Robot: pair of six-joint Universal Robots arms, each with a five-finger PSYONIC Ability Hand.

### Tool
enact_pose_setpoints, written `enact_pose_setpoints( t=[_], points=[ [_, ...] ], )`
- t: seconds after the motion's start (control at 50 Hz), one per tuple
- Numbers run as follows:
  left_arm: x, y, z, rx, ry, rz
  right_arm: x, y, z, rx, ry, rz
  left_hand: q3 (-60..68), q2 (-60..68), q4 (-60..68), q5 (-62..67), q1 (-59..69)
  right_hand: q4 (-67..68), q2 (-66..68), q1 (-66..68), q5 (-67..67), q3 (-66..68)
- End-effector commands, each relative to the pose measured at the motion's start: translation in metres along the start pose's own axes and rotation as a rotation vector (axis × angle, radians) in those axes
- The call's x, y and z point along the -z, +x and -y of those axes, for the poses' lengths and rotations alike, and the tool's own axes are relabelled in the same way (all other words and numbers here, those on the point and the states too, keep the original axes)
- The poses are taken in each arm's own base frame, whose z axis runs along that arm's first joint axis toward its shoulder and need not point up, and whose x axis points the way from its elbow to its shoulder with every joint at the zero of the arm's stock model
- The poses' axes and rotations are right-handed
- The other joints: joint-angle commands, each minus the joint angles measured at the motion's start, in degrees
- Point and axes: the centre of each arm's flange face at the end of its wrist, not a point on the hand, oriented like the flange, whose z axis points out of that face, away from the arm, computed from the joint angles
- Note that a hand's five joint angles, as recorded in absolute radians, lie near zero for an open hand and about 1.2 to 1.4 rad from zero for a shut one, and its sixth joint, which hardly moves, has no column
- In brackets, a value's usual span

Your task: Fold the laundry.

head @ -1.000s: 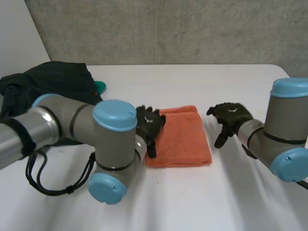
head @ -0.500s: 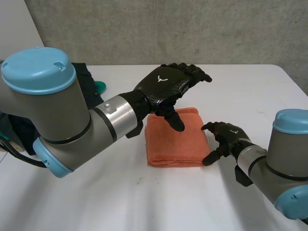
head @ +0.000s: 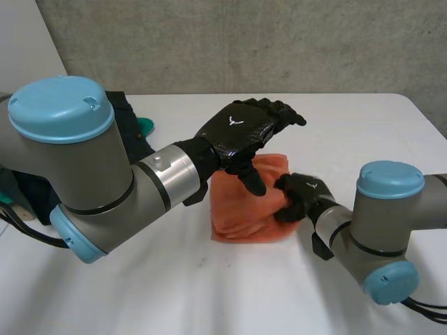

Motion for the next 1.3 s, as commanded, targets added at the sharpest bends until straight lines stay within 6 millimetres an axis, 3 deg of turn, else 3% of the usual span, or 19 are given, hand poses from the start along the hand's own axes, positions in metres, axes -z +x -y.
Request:
enact_pose_setpoints(
  t=[0.02,0.04,0.1,0.24,0.26,0.44,0.46,0.54,0.66,0.84,0.86,0.88,0.9,1.02,1.14,1.3],
  points=[
    [0.0,-0.002,0.002,-0.003,0.007,0.004,-0.025,0.006,0.031,-0.031,0.129,-0.002,2.6,2.9,3.1,3.6,2.1,12.2,17.3,26.3,16.6,17.4],
    [0.0,-0.002,0.003,-0.002,0.008,0.004,-0.029,0.011,0.036,-0.037,0.145,-0.012,2.6,2.9,3.1,3.6,2.1,12.2,17.3,26.3,16.6,17.4],
    [0.001,-0.001,0.006,-0.007,0.015,0.005,-0.049,0.053,0.06,-0.051,0.224,-0.115,2.6,2.9,3.1,3.6,2.1,12.2,17.3,26.3,16.6,17.4],
    [0.002,-0.002,0.013,-0.014,0.034,0.007,-0.077,0.128,0.098,-0.078,0.363,-0.337,2.6,2.9,3.1,3.6,2.1,12.2,17.3,26.3,16.6,17.4],
    [0.003,-0.002,0.014,-0.016,0.036,0.007,-0.082,0.15,0.106,-0.085,0.394,-0.389,2.6,2.9,3.1,3.6,2.1,12.2,17.3,26.3,16.6,17.4],
    [0.002,0.001,0.016,-0.019,0.045,0.003,-0.095,0.255,0.138,-0.099,0.51,-0.577,2.6,2.9,3.1,3.6,2.1,12.2,17.3,26.3,16.6,17.4],
    [0.002,0.001,0.015,-0.019,0.045,0.003,-0.094,0.275,0.141,-0.101,0.529,-0.608,2.6,2.9,3.1,3.6,2.1,12.2,17.3,26.3,16.6,17.4],
    [0.002,0.001,0.017,-0.021,0.049,0.001,-0.092,0.309,0.151,-0.075,0.603,-0.645,2.7,3.0,3.3,3.7,2.3,12.2,17.3,26.3,16.6,17.4],
    [0.001,0.001,0.016,-0.021,0.049,0.006,-0.088,0.329,0.155,0.012,0.609,-0.661,2.7,3.0,3.3,3.7,2.3,12.2,17.3,26.3,16.6,17.4],
    [-0.002,0.006,0.019,-0.025,0.061,0.002,-0.083,0.353,0.136,0.01,0.553,-0.7,2.7,3.0,3.3,3.7,2.3,12.2,17.3,26.3,16.6,17.4],
    [-0.002,0.006,0.019,-0.026,0.064,0.002,-0.083,0.353,0.133,0.005,0.525,-0.693,2.7,3.0,3.3,3.7,2.3,-13.9,-8.7,0.2,-9.5,-8.6],
    [-0.002,0.007,0.019,-0.026,0.064,-0.001,-0.083,0.352,0.13,0.004,0.501,-0.688,2.7,3.0,3.3,3.7,2.3,-48.4,-43.3,-34.3,-44.0,-43.2],
    [-0.002,0.009,0.019,-0.026,0.064,-0.004,-0.083,0.351,0.128,0.006,0.489,-0.685,2.7,3.0,3.3,3.7,2.3,-57.8,-52.7,-43.7,-53.4,-52.6],
    [-0.001,0.014,0.019,-0.025,0.062,-0.015,-0.065,0.353,0.134,0.073,0.405,-0.74,2.7,3.0,3.3,3.7,2.3,-57.8,-52.7,-43.7,-53.4,-52.6],
    [0.0,0.016,0.018,-0.023,0.058,-0.017,-0.037,0.35,0.155,0.197,0.349,-0.856,2.7,3.0,3.3,3.7,2.3,-57.8,-52.7,-43.7,-53.4,-52.6],
    [0.006,0.015,0.035,-0.041,0.097,0.0,-0.007,0.309,0.195,0.429,0.36,-0.847,2.9,3.2,3.4,3.9,2.4,-57.8,-52.7,-43.7,-53.4,-52.6]
  ],
)
